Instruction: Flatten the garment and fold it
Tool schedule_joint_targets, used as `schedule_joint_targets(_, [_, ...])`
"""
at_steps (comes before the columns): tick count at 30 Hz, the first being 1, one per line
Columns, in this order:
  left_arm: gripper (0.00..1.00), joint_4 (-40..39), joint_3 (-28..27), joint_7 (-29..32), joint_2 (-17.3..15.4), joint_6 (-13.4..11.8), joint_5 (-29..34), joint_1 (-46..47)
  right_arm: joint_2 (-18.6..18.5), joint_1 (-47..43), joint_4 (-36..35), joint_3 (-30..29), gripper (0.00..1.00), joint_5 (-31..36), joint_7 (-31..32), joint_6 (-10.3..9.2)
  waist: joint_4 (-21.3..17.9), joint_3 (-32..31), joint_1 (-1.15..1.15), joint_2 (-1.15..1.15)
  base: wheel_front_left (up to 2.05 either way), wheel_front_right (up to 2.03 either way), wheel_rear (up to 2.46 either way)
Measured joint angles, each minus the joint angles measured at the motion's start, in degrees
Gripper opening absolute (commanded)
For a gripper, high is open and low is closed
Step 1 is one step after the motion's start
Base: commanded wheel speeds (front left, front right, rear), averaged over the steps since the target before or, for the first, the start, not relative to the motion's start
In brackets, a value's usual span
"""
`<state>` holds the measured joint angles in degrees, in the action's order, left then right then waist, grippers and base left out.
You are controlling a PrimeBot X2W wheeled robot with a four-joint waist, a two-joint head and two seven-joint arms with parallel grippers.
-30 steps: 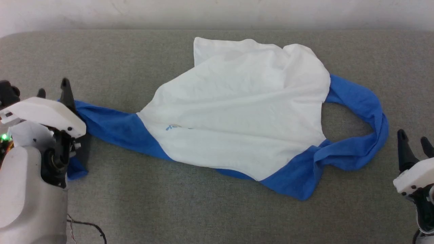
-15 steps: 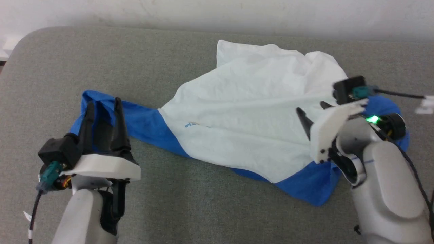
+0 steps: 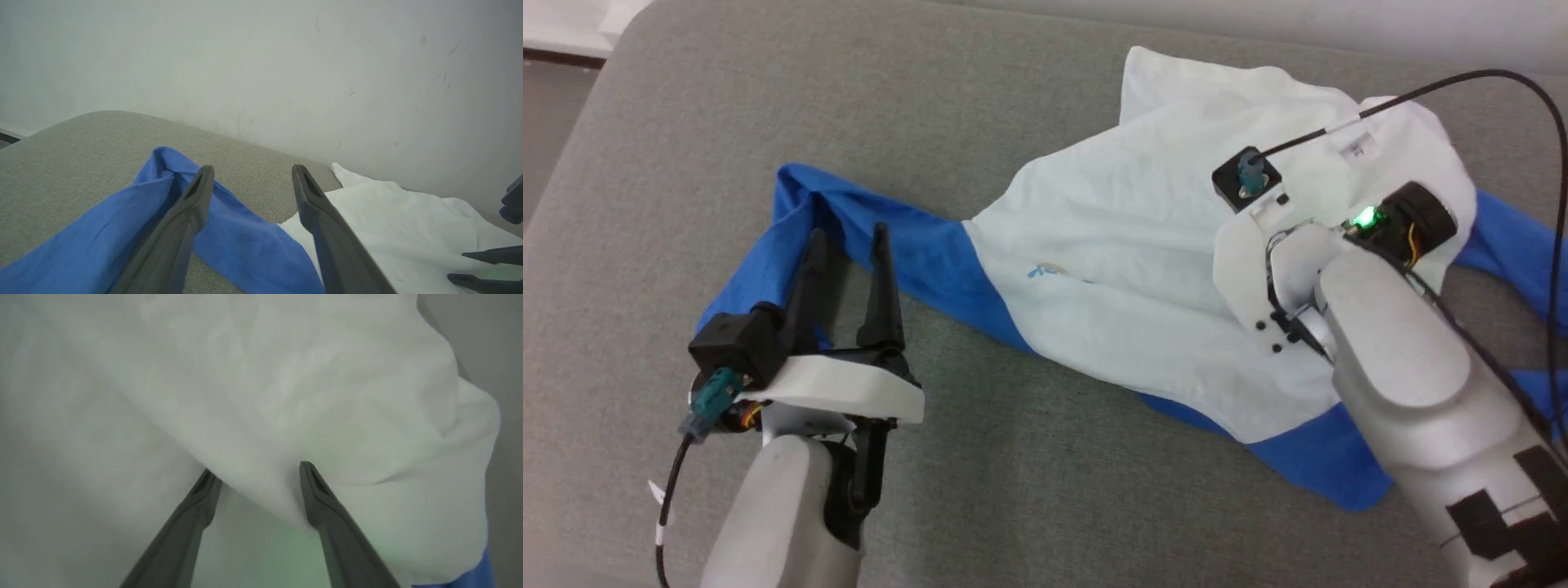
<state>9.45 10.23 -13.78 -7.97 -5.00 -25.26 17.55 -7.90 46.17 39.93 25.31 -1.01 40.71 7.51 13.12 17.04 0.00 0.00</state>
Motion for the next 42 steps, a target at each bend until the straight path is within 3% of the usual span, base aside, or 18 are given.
schedule_joint_targets(4, [1.0, 0.6, 0.83, -0.36, 1.03, 0.51, -0.11, 0.57, -1.45, 3.84, 2.29, 3.83, 1.0, -4.53, 3.39, -0.07, 1.58, 1.69, 0.0, 0.0, 0.0, 0.0, 0.0])
schedule_joint_targets(5, [1.0, 0.73, 0.99, -0.37, 1.22, 0.55, -0.12, 0.63, -1.87, 4.62, 2.42, 4.42, 0.8, -5.7, 4.22, -0.07, 1.93, 2.08, -0.01, 0.0, 0.0, 0.0, 0.0])
schedule_joint_targets(6, [1.0, 0.75, 1.09, -0.37, 1.34, 0.9, -0.12, 0.64, -2.36, 5.34, 2.43, 4.85, 0.24, -6.79, 4.67, -0.05, 2.24, 2.47, -0.01, 0.0, 0.0, 0.0, 0.0])
schedule_joint_targets(7, [1.0, 0.79, 1.21, -0.38, 1.45, 0.98, -0.12, 0.68, -2.86, 5.89, 2.36, 5.23, 0.0, -7.73, 4.88, -0.04, 2.57, 2.83, -0.01, 0.0, 0.0, 0.0, 0.0])
schedule_joint_targets(12, [1.0, 1.48, 1.79, -0.46, 2.05, 1.68, -0.19, 1.55, -4.67, 7.9, 2.47, 4.03, 0.0, -8.47, 1.81, 0.12, 4.18, 4.12, 0.0, 0.0, 0.0, 0.0, 0.0])
schedule_joint_targets(18, [1.0, 2.33, 2.8, -0.74, 2.56, 2.45, -0.36, 1.82, -6.45, 11.9, 4.81, -3.28, 0.0, -2.79, -3.02, 0.11, 5.91, 5.21, 0.01, 0.0, 0.0, 0.0, 0.0])
schedule_joint_targets(28, [1.0, 3.59, 3.11, -0.9, 3.18, 3.01, -0.4, 2.88, -3.77, 17.33, 6.79, -15.72, 0.0, 10.4, -13.17, 0.11, 7.51, 6.83, 0.01, 0.0, 0.0, 0.0, 0.0])
schedule_joint_targets(29, [1.0, 3.83, 3.1, -0.93, 3.24, 3.02, -0.4, 2.88, -2.92, 17.11, 7.82, -16.74, 0.31, 10.54, -13.16, 0.1, 7.49, 6.66, 0.01, 0.0, 0.0, 0.0, 0.0])
schedule_joint_targets(30, [1.0, 4.09, 3.11, -0.93, 3.27, 3.03, -0.4, 2.88, -2.2, 16.84, 8.71, -17.58, 1.0, 10.54, -13.21, 0.1, 7.43, 6.45, 0.01, 0.0, 0.0, 0.0, 0.0])
schedule_joint_targets(35, [1.0, 4.99, 3.07, -0.94, 3.2, 3.53, -0.4, 2.86, 0.85, 16.24, 9.67, -21.5, 1.0, 8.25, -17.71, 0.1, 6.52, 4.57, 0.0, 0.0, 0.0, 0.0, 0.0])
schedule_joint_targets(42, [1.0, 6.08, 2.91, 0.02, 2.27, 3.44, -0.9, 1.68, 2.93, 10.11, 4.47, -25.07, 1.0, -1.01, -30.21, 0.1, 4.49, 0.03, -0.01, 0.0, 0.0, 0.0, 0.0])
